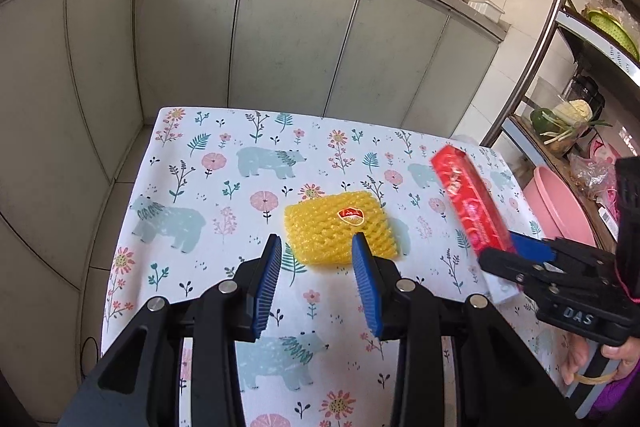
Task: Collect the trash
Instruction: 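Grasp the yellow foam net with the left gripper and lift it, then carry the toothpaste box and foam net over the pink bucket with both grippers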
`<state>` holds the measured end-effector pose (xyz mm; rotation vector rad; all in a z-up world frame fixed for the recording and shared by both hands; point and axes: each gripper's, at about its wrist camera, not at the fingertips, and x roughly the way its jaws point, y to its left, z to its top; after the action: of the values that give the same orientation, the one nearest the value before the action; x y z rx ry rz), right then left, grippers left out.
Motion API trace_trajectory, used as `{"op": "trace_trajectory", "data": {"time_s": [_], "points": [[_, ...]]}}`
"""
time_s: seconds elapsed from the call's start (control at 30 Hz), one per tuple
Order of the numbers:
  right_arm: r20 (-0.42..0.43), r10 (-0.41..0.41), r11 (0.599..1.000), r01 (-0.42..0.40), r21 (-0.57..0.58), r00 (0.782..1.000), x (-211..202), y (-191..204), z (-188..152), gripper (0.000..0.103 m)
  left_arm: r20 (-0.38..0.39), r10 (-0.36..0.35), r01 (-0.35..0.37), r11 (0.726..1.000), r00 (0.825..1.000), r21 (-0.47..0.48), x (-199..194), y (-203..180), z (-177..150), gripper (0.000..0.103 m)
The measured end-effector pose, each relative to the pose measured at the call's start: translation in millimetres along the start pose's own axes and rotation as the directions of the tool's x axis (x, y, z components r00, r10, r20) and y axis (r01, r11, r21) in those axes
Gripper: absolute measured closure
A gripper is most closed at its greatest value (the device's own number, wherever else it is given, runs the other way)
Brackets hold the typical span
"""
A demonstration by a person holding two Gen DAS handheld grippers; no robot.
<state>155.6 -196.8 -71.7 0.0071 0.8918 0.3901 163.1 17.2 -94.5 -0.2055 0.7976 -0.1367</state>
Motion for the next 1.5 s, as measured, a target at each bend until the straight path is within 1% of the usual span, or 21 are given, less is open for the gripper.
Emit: {"op": "trace_trajectory", "data": {"time_s": [0.13,0.23,0.33,0.43,0.53,0.6,0.7,0.83,0.97,1.07,1.17,1.23,1.27,1.43,1.5], "points": [[-0.001,-0.03,0.998,0.03,0.063,1.0,-17,-26,-16,0.059,-0.051,0.041,-0.042,0.999,0.998,-0.004,24,1,3,0.068],[-0.014,-0.05,0.993,0.051,0.107,0.999,-23,-41,-27,0.059,-0.081,0.035,-0.037,0.999,0.996,-0.019,35,1,0,0.068],[-0.026,-0.055,0.989,0.058,0.138,0.998,-26,-53,-37,0.059,-0.085,0.029,-0.03,1.0,0.996,-0.006,38,-3,-3,0.068],[-0.027,-0.052,0.986,0.056,0.155,0.998,-27,-56,-41,0.059,-0.073,0.015,-0.015,1.0,0.997,0.007,37,-7,-5,0.069],[-0.015,-0.05,0.986,0.051,0.158,0.999,-29,-55,-42,0.059,-0.076,-0.012,0.013,1.0,0.997,0.021,36,-14,-6,0.081],[-0.006,-0.048,0.987,0.048,0.156,0.999,-31,-53,-42,0.06,-0.073,-0.025,0.028,0.999,0.997,0.036,34,-19,-6,0.093],[0.007,-0.047,0.987,0.046,0.151,0.999,-36,-52,-43,0.059,-0.046,-0.045,0.049,0.996,0.998,0.069,24,-28,-7,0.095],[0.025,-0.045,0.988,0.041,0.149,0.999,-42,-53,-45,0.06,-0.01,-0.069,0.069,0.992,0.998,0.103,7,-41,-5,0.096],[0.037,-0.044,0.986,0.038,0.16,0.998,-46,-58,-47,0.06,0.026,-0.096,0.093,0.989,0.995,0.114,-11,-52,1,0.096],[0.028,-0.02,0.984,0.014,0.179,0.999,-44,-61,-48,0.06,0.053,-0.121,0.114,0.986,0.991,0.125,-23,-60,5,0.096],[0.002,-0.014,0.982,0.014,0.19,1.0,-38,-59,-47,0.06,0.07,-0.144,0.133,0.981,0.987,0.142,-33,-68,7,0.096],[-0.02,-0.017,0.983,0.02,0.185,1.0,-31,-56,-45,0.056,0.074,-0.158,0.146,0.978,0.985,0.151,-36,-73,6,0.096],[-0.018,-0.029,0.984,0.032,0.174,0.999,-29,-53,-44,0.051,0.074,-0.163,0.15,0.977,0.984,0.155,-37,-74,6,0.096],[-0.015,-0.097,0.987,0.098,0.125,0.995,-21,-46,-44,0.05,0.07,-0.172,0.159,0.974,0.983,0.164,-39,-78,3,0.096],[-0.011,-0.111,0.988,0.112,0.111,0.994,-20,-47,-46,0.05,0.072,-0.175,0.161,0.973,0.982,0.167,-41,-78,3,0.096]]}}
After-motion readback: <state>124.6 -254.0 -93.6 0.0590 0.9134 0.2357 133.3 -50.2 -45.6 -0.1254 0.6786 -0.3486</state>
